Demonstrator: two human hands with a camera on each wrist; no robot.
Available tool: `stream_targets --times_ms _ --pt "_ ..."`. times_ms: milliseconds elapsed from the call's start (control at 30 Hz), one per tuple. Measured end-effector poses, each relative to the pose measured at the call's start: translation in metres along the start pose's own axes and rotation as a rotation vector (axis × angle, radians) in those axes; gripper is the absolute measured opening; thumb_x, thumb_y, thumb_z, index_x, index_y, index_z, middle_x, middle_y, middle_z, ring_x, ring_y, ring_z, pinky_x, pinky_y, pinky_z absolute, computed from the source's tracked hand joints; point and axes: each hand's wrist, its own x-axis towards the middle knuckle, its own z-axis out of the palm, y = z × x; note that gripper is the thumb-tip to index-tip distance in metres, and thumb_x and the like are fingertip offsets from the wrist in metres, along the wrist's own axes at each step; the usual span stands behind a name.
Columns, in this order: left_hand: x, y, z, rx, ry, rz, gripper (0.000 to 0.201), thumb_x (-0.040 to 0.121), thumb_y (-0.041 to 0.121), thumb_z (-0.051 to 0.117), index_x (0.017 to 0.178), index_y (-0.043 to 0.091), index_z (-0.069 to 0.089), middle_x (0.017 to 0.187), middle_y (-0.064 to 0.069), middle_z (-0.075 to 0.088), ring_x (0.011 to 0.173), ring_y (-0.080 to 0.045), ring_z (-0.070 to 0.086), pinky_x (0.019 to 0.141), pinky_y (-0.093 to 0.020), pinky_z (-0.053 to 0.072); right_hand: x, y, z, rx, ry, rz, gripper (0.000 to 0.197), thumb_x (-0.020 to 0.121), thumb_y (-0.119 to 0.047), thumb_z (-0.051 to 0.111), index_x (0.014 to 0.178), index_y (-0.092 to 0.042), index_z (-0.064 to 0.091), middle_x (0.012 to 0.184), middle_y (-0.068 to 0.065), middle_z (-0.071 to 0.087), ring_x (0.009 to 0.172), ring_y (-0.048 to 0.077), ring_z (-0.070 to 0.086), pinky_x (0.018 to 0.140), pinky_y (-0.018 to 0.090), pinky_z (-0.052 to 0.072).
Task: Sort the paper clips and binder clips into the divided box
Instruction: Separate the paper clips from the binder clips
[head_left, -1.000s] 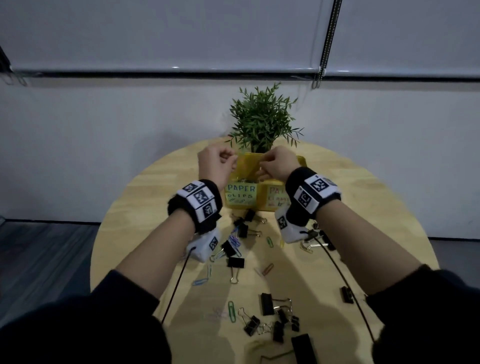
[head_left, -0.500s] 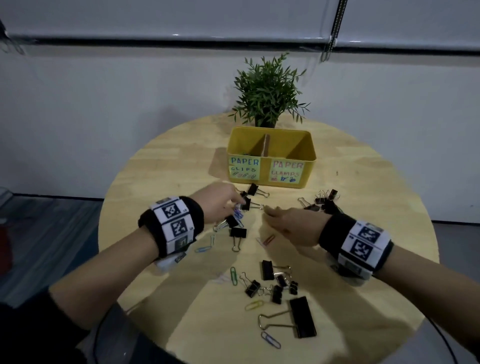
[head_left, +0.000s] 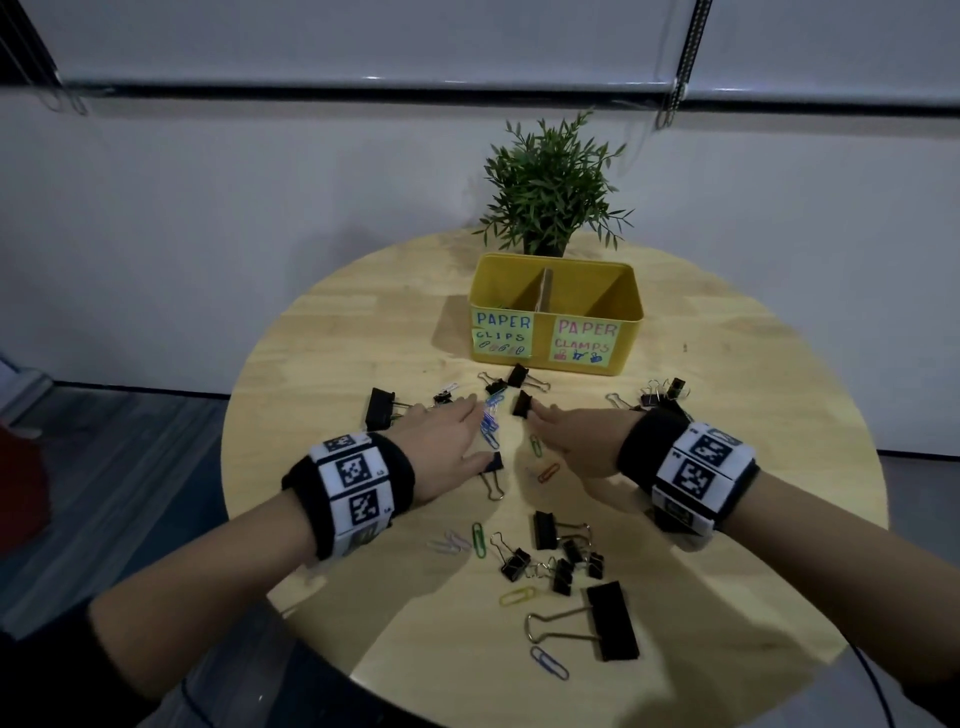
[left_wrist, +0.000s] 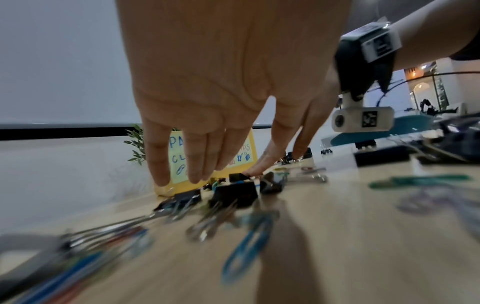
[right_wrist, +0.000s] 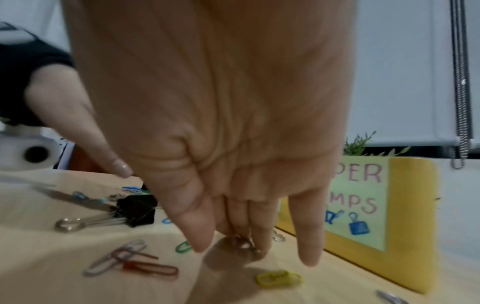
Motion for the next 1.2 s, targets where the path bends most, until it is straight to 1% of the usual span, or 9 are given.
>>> stream_targets --times_ms 133,267,400,500,600,733,800,1067,1200 --pt "0.026 0.015 -0.017 -0.009 -0.165 -0.045 0.077 0.097 0.053 0.020 0.151 0.004 -0.004 0.161 -0.012 -0.005 0.147 -0.027 0.014 0.118 -0.038 0.021 -0.015 0.014 0.009 0.032 -0.036 0.041 0.068 0.095 0.001 0.029 0.152 -0.010 -0.008 0.161 0.008 -0.011 0.149 0.024 0.013 0.119 0.040 0.024" --pt "0.037 0.034 -0.018 0.032 -0.271 -0.100 0.087 0.093 0.064 0.016 0.151 0.002 -0.006 0.160 -0.015 -0.010 0.148 -0.029 0.009 0.118 -0.040 0.021 -0.020 0.030 0.015 0.063 -0.031 0.105 0.068 0.096 -0.002 0.031 0.152 -0.009 -0.007 0.162 0.010 -0.006 0.144 0.029 0.026 0.115 0.038 0.030" --pt "0.033 0.058 -0.009 -0.010 -0.326 0.006 0.090 0.091 0.067 0.015 0.150 0.005 -0.012 0.157 -0.012 -0.022 0.149 -0.024 -0.010 0.121 -0.044 0.006 -0.019 0.042 0.013 0.117 -0.020 0.132 0.064 0.097 -0.003 0.031 0.152 -0.007 -0.003 0.162 0.011 -0.003 0.147 0.030 0.018 0.118 0.043 0.023" --pt "0.016 0.062 -0.006 -0.049 -0.288 0.077 0.087 0.091 0.067 0.016 0.148 0.011 -0.019 0.154 -0.006 -0.031 0.147 -0.020 -0.018 0.121 -0.046 -0.003 -0.018 0.043 0.006 0.142 0.071 0.125 0.064 0.097 -0.004 0.031 0.153 -0.012 0.000 0.162 0.006 0.000 0.143 0.028 0.028 0.115 0.040 0.029" --pt "-0.012 0.052 0.004 0.038 -0.255 0.031 0.092 0.087 0.072 0.010 0.146 0.010 -0.023 0.152 -0.008 -0.034 0.145 -0.020 -0.021 0.120 -0.049 -0.007 -0.019 0.037 0.006 0.115 0.159 0.055 0.068 0.094 -0.002 0.034 0.153 -0.019 0.004 0.162 -0.001 -0.003 0.144 0.025 0.028 0.116 0.042 0.031" --pt "-0.036 0.043 0.012 0.074 -0.346 -0.035 0.094 0.085 0.074 0.007 0.147 0.009 -0.022 0.155 -0.006 -0.030 0.146 -0.017 -0.020 0.118 -0.049 -0.012 -0.017 0.014 0.012 0.071 -0.003 -0.074 0.076 0.094 0.003 0.032 0.152 -0.027 -0.006 0.161 -0.002 -0.015 0.150 0.021 0.000 0.122 0.042 0.012" --pt "-0.030 0.039 0.015 0.077 -0.317 -0.054 0.092 0.087 0.072 0.008 0.147 0.009 -0.021 0.155 -0.005 -0.029 0.146 -0.017 -0.020 0.119 -0.048 -0.011 -0.015 0.005 0.013 0.029 -0.039 -0.087 0.075 0.096 0.001 0.032 0.152 -0.026 -0.010 0.160 -0.001 -0.019 0.150 0.022 -0.006 0.121 0.043 0.011" --pt "0.010 0.028 0.005 0.107 -0.283 -0.095 0.087 0.091 0.066 0.011 0.149 0.006 -0.016 0.157 -0.009 -0.025 0.148 -0.020 -0.015 0.120 -0.048 -0.006 -0.035 0.004 0.021 0.022 -0.097 -0.070 0.070 0.095 0.001 0.027 0.152 -0.021 -0.007 0.160 -0.003 -0.017 0.150 0.018 0.001 0.121 0.041 0.017" --pt "0.012 0.037 0.001 0.024 -0.273 0.009 0.082 0.095 0.060 0.015 0.149 0.007 -0.016 0.156 -0.009 -0.026 0.147 -0.021 -0.015 0.120 -0.047 -0.007 -0.043 0.008 0.018 0.056 -0.115 -0.072 0.067 0.096 -0.002 0.026 0.153 -0.022 -0.002 0.162 -0.003 -0.009 0.149 0.021 0.010 0.120 0.042 0.018"
